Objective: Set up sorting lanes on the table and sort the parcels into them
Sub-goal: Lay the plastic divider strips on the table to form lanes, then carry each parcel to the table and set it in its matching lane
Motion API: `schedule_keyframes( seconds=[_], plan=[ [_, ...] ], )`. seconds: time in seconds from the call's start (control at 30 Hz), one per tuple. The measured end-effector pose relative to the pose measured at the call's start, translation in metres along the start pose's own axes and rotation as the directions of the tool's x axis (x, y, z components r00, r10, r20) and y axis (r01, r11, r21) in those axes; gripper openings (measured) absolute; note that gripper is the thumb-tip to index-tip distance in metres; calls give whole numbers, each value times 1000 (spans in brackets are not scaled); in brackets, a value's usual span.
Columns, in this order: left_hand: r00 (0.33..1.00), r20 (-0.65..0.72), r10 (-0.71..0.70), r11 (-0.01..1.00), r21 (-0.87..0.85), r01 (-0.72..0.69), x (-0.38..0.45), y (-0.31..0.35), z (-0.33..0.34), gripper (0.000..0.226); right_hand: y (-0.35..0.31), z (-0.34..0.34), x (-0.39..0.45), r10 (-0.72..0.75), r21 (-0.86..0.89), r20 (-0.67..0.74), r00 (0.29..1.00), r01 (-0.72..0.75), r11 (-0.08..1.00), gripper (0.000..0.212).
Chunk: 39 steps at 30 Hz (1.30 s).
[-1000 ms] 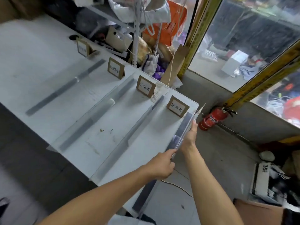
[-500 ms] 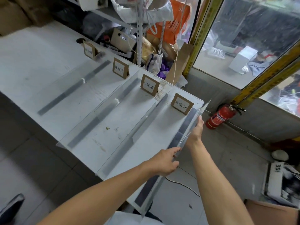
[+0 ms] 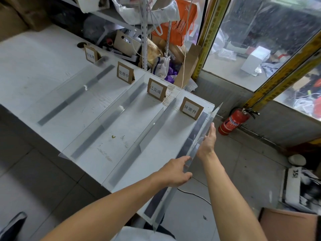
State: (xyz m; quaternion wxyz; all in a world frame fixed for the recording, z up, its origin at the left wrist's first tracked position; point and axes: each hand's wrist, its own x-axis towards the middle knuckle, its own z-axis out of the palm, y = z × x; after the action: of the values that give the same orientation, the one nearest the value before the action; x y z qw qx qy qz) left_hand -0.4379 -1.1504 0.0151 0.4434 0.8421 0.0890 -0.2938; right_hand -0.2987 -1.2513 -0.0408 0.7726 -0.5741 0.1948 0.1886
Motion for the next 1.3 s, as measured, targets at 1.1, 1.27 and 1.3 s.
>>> schedule_keyframes(
  seconds=[1.1,1.27,1.3],
  plan=[
    [632,-774,-26,992,60,114,-275,-290,-300,60,108,370,-198,-295,-833,492,819,541,113,73],
    [503,-827,-252,952,-118,283,-346,-389,-354,65,168,491,-242,-136,-754,653,745,657,-24,69],
    [472,-840,-268,944,-132,301,-356,-403,-368,65,173,513,-247,-125,-733,678,725,679,-35,69]
  ],
)
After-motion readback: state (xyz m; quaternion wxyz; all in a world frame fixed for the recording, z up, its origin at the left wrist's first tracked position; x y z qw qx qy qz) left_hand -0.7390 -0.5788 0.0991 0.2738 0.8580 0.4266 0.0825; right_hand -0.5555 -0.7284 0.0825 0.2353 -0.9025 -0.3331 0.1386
